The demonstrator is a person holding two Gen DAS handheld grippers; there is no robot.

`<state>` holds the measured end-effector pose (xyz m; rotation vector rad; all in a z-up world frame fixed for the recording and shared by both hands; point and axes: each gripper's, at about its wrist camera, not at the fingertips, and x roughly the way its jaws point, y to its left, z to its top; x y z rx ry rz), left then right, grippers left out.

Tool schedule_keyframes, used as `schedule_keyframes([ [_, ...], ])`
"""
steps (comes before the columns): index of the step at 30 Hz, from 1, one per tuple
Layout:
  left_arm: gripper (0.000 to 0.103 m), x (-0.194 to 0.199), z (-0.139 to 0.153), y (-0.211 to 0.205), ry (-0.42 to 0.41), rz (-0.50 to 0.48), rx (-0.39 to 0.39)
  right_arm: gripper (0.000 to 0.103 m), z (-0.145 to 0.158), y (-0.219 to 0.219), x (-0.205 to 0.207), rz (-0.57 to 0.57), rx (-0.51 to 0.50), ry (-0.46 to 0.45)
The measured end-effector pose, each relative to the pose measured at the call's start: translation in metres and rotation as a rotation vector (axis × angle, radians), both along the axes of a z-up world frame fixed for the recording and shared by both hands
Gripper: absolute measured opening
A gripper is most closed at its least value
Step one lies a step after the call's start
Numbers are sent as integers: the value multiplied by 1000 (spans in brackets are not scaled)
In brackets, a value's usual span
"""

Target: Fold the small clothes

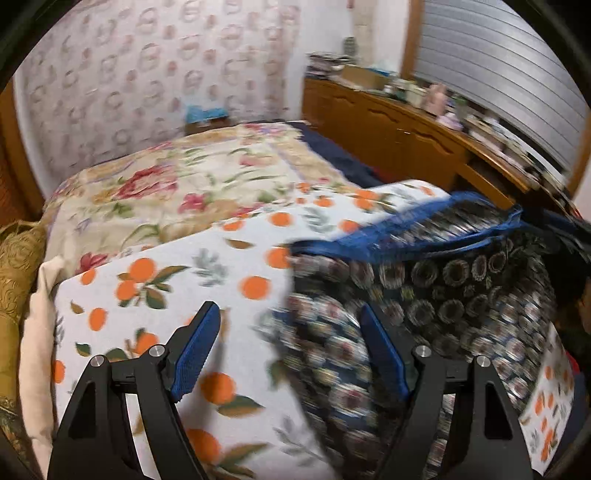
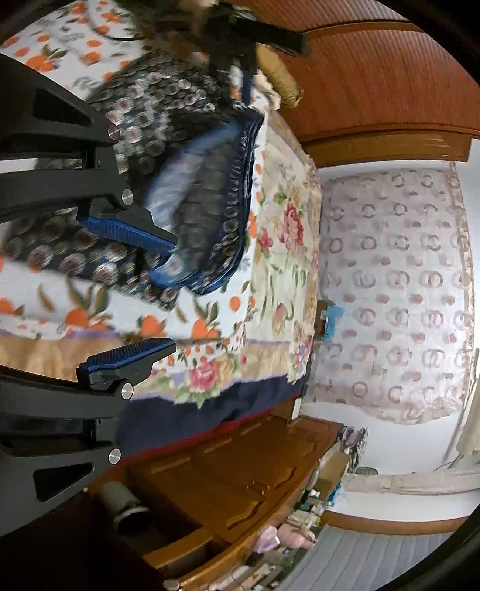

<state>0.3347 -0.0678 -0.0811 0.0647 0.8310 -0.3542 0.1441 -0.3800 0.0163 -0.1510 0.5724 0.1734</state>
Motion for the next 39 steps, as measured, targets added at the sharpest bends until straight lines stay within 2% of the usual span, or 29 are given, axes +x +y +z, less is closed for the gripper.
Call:
schedule_keyframes([
  [4, 79, 6, -8, 9, 29, 16, -20, 51, -8, 4, -8, 31, 13, 47],
  [9, 79, 1, -10, 6, 28, 0, -11, 51, -14, 21, 17, 101, 48, 104],
  [13, 79, 1, -12, 6, 50, -21, -24, 51, -22, 19, 51, 53, 68, 170],
  [17, 79, 0, -14, 7, 55, -33, -40, 51, -25, 21, 59, 27, 61, 216],
  [20, 69, -1, -16, 4, 53, -47, -41, 51, -24, 19, 64, 9, 65, 237],
  [22, 62, -4, -16, 3, 50, -58, -45, 58, -20, 19, 68, -9, 71, 240],
  [25, 43, -6, -15, -1, 57, -87, -58, 62, -23, 17, 70, -31, 102, 246],
  [29, 5, -10, -12, -7, 62, -130, -75, 62, -24, 19, 69, -27, 110, 236],
  [31, 5, -16, -6, -7, 33, -135, -69, 62, -26, 19, 68, -19, 117, 236],
  [34, 5, -22, 7, 1, 7, -130, -106, 62, -27, 20, 65, 5, 120, 238],
  [35, 5, -24, 10, 2, 1, -131, -111, 59, -28, 22, 64, 17, 112, 239],
  [36, 5, -26, 13, 3, -1, -132, -117, 45, -28, 24, 63, 31, 107, 238],
  [37, 5, -28, 14, 3, -3, -132, -120, 25, -28, 25, 63, 57, 124, 243],
  [39, 5, -32, 17, 3, -12, -132, -124, 13, -27, 29, 62, 99, 141, 254],
])
